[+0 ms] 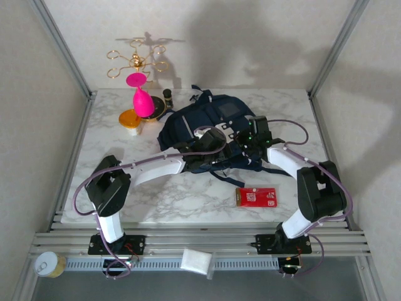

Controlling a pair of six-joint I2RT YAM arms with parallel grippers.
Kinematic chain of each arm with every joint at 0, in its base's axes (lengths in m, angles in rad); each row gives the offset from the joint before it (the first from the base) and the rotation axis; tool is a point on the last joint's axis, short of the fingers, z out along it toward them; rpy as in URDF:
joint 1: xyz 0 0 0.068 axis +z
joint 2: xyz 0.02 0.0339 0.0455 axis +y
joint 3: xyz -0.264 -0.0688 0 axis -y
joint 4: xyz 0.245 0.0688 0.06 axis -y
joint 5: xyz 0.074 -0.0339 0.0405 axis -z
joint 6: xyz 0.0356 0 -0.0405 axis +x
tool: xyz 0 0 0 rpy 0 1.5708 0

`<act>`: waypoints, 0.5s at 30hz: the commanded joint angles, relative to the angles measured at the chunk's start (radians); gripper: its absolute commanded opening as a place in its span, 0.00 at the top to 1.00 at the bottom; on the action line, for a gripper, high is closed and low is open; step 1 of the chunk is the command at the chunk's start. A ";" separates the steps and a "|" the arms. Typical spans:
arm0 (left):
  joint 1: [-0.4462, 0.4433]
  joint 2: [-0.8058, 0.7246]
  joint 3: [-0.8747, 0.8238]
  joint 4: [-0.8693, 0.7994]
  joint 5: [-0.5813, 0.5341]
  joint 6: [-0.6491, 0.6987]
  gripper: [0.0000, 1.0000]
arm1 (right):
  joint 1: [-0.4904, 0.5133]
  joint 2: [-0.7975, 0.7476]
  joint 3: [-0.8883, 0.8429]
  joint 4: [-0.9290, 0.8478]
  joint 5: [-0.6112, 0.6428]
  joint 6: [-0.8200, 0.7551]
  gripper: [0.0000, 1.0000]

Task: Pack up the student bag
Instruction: Unzip the student bag at the center of the table.

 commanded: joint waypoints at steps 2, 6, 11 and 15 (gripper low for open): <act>-0.007 0.031 0.076 -0.094 -0.060 0.005 0.39 | -0.015 -0.083 -0.013 0.186 -0.153 0.061 1.00; -0.009 0.040 0.095 -0.104 -0.066 0.008 0.45 | -0.026 -0.125 -0.023 0.215 -0.179 0.145 1.00; -0.021 0.019 0.104 -0.115 -0.044 -0.047 0.47 | -0.021 -0.175 -0.052 0.270 -0.179 0.236 1.00; -0.047 -0.016 0.061 -0.038 -0.025 -0.166 0.45 | -0.024 -0.205 -0.093 0.325 -0.186 0.246 1.00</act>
